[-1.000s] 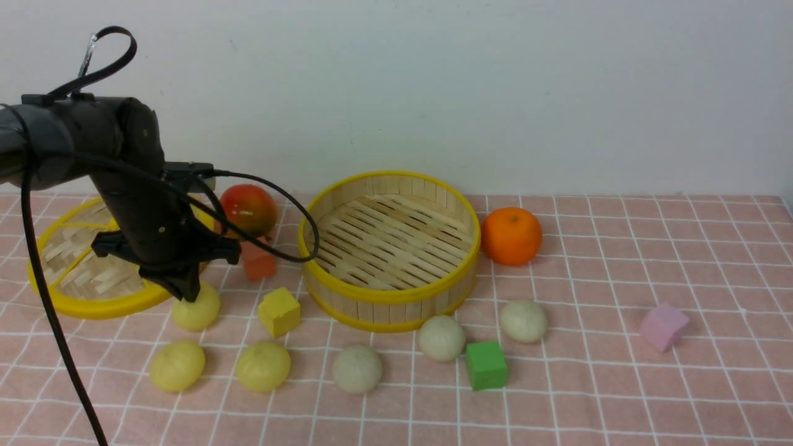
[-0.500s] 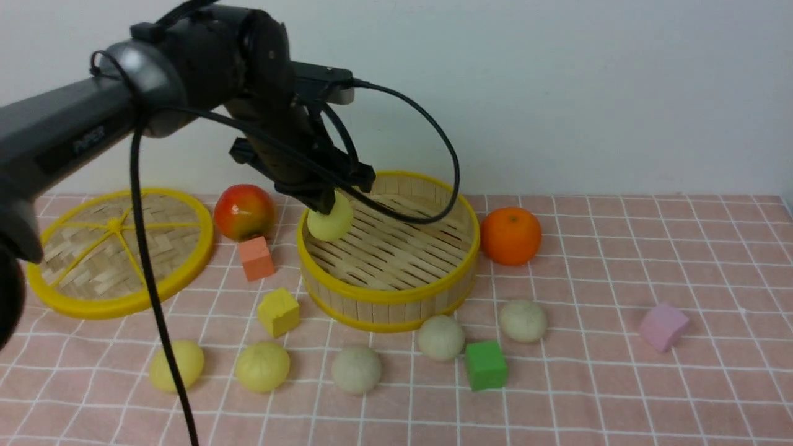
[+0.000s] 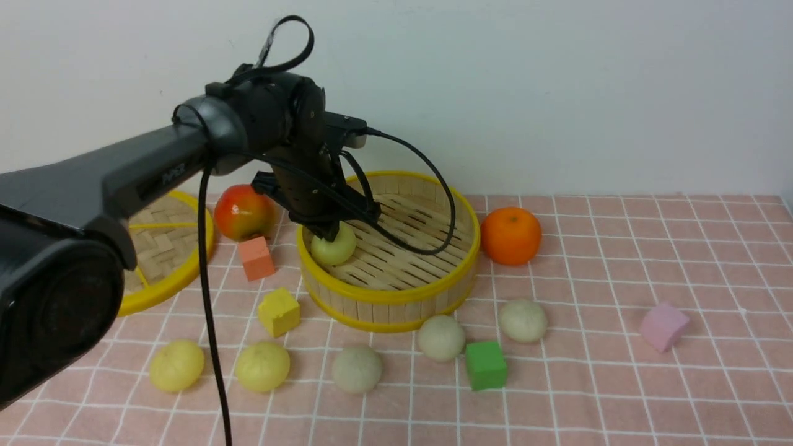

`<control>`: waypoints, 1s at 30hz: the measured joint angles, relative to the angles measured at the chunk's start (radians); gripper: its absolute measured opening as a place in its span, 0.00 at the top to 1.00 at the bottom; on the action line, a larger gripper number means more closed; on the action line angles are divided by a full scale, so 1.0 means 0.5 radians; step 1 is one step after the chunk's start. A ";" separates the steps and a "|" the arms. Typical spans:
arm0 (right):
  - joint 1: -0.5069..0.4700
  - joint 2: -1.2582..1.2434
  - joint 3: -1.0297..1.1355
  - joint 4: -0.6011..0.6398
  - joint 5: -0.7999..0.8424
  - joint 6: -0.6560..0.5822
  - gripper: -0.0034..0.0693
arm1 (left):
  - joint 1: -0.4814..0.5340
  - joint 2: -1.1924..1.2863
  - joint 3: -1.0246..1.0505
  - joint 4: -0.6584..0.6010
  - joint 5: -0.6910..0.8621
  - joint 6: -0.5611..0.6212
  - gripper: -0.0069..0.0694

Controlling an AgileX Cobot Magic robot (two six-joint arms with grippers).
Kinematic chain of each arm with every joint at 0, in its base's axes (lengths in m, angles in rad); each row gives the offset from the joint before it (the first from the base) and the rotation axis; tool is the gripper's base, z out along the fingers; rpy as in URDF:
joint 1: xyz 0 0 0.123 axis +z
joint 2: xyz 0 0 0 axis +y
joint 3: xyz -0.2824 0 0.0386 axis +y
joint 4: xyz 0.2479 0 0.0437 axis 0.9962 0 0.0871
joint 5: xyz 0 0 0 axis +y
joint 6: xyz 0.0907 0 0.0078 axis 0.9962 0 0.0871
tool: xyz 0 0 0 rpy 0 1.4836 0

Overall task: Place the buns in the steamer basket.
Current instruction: Use the left arm to put the steamed stuffed bun into the steamer, then use the left arm to grab a steamed stuffed bun

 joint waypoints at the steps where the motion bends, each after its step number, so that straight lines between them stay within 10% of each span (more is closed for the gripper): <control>1: 0.000 0.000 0.000 0.000 0.000 0.000 0.62 | 0.000 0.000 -0.002 0.005 0.000 0.000 0.84; 13: 0.000 0.000 0.000 0.000 0.000 0.000 0.62 | 0.000 -0.253 -0.002 -0.019 0.167 -0.095 0.25; 18: 0.000 0.000 0.000 0.000 0.000 0.000 0.62 | 0.000 -0.547 0.030 -0.019 0.569 -0.179 0.40; 24: 0.000 0.000 0.000 0.000 0.000 0.000 0.62 | 0.000 -0.986 0.614 -0.010 0.619 -0.313 0.81; 30: 0.000 0.000 0.000 0.000 0.000 0.000 0.62 | 0.035 -1.272 1.290 0.013 0.474 -0.375 0.93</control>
